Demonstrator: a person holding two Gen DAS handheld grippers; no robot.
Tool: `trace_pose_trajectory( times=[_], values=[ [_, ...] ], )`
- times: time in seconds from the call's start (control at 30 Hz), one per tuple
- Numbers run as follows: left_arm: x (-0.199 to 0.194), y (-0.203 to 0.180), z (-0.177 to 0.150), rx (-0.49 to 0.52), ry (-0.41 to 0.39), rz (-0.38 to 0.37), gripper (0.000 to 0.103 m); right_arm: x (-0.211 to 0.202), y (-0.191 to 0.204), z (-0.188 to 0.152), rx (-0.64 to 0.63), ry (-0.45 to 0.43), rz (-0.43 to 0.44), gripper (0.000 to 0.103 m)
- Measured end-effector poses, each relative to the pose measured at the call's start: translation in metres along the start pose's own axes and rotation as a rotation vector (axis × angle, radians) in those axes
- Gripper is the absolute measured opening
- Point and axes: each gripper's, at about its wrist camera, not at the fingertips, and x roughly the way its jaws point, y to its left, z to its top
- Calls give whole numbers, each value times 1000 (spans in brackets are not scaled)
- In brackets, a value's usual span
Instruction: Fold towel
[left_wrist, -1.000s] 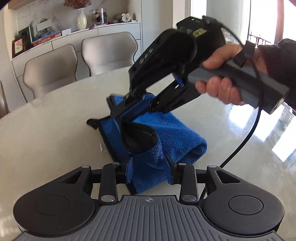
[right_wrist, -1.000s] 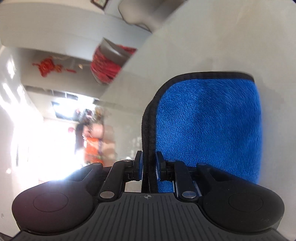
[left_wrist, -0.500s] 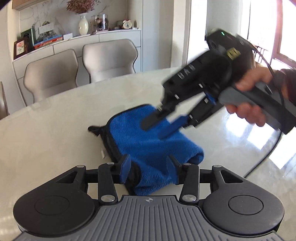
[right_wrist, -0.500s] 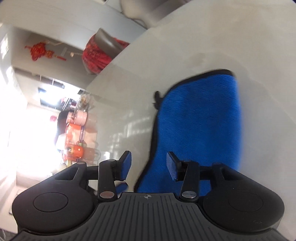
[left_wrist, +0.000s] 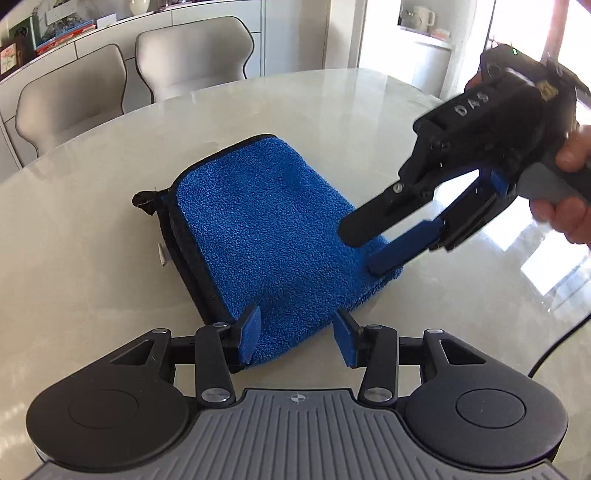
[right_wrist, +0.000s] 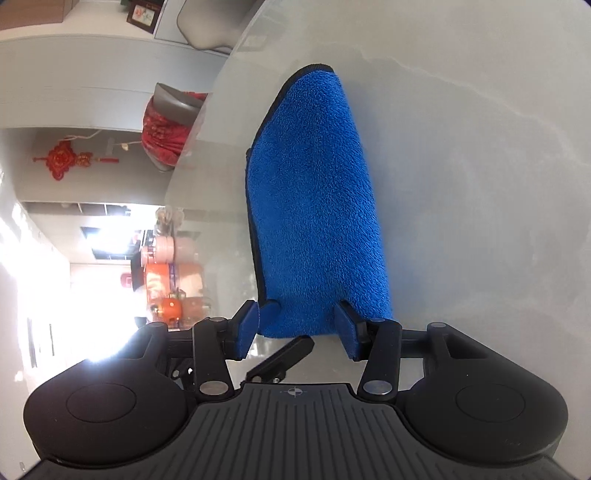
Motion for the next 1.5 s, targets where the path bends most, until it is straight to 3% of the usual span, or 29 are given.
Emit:
trace_pose_trajectory(
  times=[0.07, 0.23, 0.37, 0.43, 0.5, 0.63, 0.77, 0.87, 0.97, 1.13, 1.3, 1.5],
  values=[
    [-2, -2, 4, 15, -15, 13, 46, -6, 20, 10, -119, -33, -75, 50],
    [3, -1, 20, -5, -75, 48, 48, -15, 70, 36, -516, -264, -352, 53],
    [9, -1, 21, -40, -70, 37, 49, 8, 87, 46, -767, -239, -444, 53],
    [12, -1, 17, -48, -22, 17, 56, 25, 91, 47, -846, -195, -476, 53],
    [10, -4, 10, -26, 15, 26, 57, 41, 89, 53, -858, -137, -479, 53],
    [0, -10, -1, 19, 18, 34, 57, 50, 81, 58, -830, -107, -498, 54],
    [-12, -6, 2, -10, -2, 20, 58, 55, 85, 38, -945, -103, -553, 59],
    [-24, -2, 9, -51, -54, 18, 58, 40, 92, 15, -976, -114, -484, 59],
    [-24, -2, 14, -87, -86, 44, 66, 29, 94, 0, -978, -106, -455, 59],
    [3, -6, 8, -78, -9, 69, 66, 34, 81, -18, -962, -33, -528, 60],
    [2, -6, 8, -84, -5, 76, 66, 38, 80, -27, -981, -63, -562, 62],
    [-17, -1, 6, -144, -38, 99, 67, 12, 93, -45, -927, -136, -526, 67]
  ],
)
